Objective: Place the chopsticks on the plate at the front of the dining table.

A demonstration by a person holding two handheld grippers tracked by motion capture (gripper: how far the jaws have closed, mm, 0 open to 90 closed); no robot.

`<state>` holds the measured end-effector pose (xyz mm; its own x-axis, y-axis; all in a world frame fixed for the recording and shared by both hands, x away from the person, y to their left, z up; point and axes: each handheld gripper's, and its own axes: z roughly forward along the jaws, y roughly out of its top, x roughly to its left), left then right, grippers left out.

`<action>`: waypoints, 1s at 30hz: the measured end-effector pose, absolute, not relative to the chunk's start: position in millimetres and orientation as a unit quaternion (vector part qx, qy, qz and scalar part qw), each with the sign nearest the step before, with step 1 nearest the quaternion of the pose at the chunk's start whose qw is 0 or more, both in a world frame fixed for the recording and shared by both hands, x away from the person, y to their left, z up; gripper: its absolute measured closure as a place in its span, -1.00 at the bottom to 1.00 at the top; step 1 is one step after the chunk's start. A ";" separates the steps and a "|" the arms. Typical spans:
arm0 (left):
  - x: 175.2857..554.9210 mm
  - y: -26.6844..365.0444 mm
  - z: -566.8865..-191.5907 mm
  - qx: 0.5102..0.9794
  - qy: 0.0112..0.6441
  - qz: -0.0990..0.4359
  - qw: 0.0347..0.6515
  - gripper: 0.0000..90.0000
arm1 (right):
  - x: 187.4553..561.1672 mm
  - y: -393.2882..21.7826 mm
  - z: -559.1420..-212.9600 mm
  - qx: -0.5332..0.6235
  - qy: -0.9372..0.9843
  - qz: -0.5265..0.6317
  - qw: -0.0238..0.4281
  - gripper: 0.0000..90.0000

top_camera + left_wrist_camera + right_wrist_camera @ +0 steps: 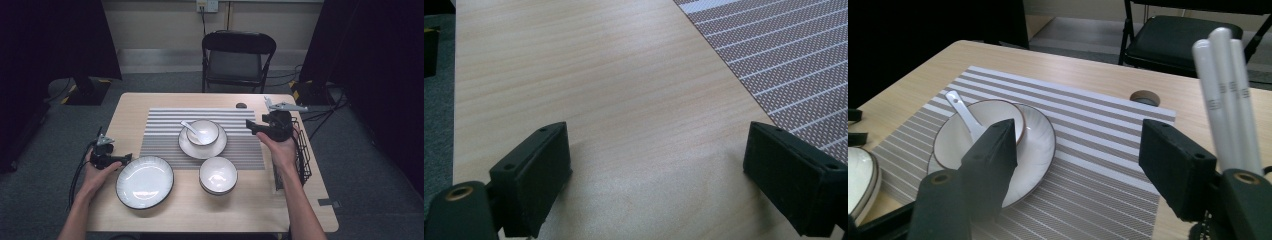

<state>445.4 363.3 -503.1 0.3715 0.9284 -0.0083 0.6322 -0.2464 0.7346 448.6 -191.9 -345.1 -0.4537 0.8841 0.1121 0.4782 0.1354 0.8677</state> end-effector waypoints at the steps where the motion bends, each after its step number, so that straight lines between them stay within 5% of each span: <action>1: 445.4 363.4 -503.0 0.758 0.515 0.222 0.334 -0.75 | 449.6 -193.6 -344.7 0.476 0.717 0.457 0.227 -0.30; 30: 445.3 363.3 -502.9 0.758 0.515 0.222 0.333 -0.75 | 476.1 -216.6 -351.9 0.515 0.705 0.428 0.231 -0.34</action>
<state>445.3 363.3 -502.9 0.3703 0.9289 -0.0061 0.6326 -0.2473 0.7339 476.1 -216.6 -351.9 -0.3621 0.9250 0.1148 0.5285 0.1023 0.8428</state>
